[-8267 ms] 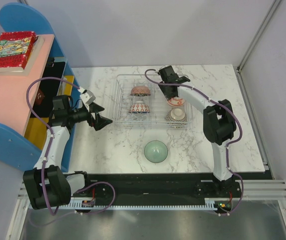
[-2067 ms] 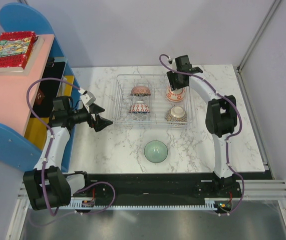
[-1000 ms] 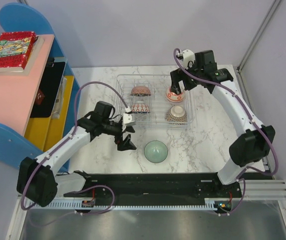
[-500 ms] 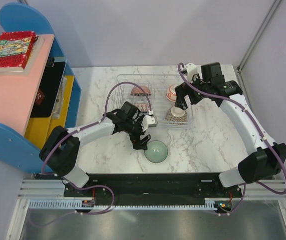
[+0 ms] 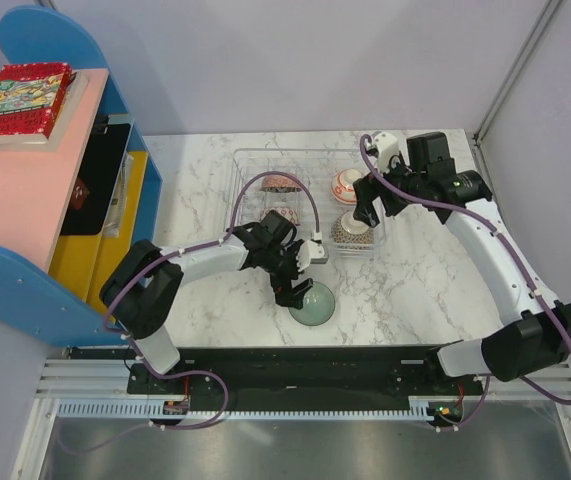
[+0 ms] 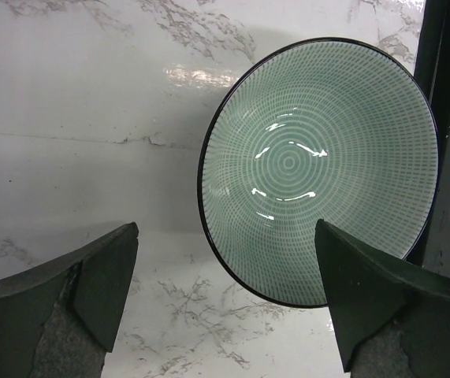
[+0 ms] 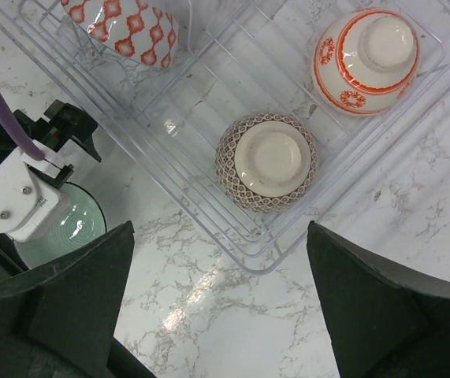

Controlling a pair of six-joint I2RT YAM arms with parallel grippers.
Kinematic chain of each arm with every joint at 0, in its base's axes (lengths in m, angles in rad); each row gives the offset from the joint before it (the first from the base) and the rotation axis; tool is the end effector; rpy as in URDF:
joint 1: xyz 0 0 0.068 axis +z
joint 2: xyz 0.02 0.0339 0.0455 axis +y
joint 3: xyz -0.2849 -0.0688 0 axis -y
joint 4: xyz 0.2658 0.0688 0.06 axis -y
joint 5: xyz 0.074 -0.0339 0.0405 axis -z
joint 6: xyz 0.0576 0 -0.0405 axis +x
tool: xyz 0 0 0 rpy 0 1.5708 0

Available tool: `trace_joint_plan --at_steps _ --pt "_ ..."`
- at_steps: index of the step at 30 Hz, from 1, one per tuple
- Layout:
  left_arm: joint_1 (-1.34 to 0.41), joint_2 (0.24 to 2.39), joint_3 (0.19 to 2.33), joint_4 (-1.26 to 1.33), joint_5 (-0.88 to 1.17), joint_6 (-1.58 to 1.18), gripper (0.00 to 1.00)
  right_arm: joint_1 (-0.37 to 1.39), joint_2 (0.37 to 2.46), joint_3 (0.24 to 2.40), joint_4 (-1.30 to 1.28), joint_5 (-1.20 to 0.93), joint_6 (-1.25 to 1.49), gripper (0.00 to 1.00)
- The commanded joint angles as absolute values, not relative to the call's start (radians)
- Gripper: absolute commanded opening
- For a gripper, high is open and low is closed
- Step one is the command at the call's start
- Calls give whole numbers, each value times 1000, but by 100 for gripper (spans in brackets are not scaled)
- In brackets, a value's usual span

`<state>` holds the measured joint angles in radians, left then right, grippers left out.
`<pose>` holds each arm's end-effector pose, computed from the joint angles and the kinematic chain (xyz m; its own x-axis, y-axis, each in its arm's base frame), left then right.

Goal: Load the bowls into the dish rack

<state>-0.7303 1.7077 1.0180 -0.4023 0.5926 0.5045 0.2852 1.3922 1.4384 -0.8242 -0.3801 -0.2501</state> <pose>0.2454 -0.2629 0.1648 -0.2187 0.7340 -0.6429 0.9718 0.1045 -0.2113 0.3039 0.1114 0.3766 -0.5251 -0.3935 -0.7546 -0.6655 0.7425 0.0760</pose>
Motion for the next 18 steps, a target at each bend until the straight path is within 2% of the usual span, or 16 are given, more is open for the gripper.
trace_joint_plan --at_steps 1,4,5,7,9,10,13,14,18 --pt "-733 1718 1051 -397 589 494 98 282 1342 1448 -805 -345 -258 98" --pt "-733 1718 1051 -400 604 499 79 282 1327 1462 -804 -325 -250 98" --pt "-733 1720 1051 -402 606 500 66 281 1324 1469 -807 -315 -249 98" --pt "-733 1726 1052 -405 615 503 56 279 1309 1479 -807 -310 -245 97" --pt "-733 1730 1052 -410 621 506 51 278 1296 1486 -807 -305 -236 98" --pt "-733 1735 1051 -413 632 508 40 275 1293 1489 -807 -305 -235 98" --pt "-733 1736 1055 -420 635 515 22 272 1278 1500 -807 -314 -226 98" --pt "-733 1735 1055 -425 634 521 2 272 1273 1503 -807 -319 -224 98" --pt "-732 1701 1063 -460 655 543 2 268 1272 1509 -807 -388 -215 98"
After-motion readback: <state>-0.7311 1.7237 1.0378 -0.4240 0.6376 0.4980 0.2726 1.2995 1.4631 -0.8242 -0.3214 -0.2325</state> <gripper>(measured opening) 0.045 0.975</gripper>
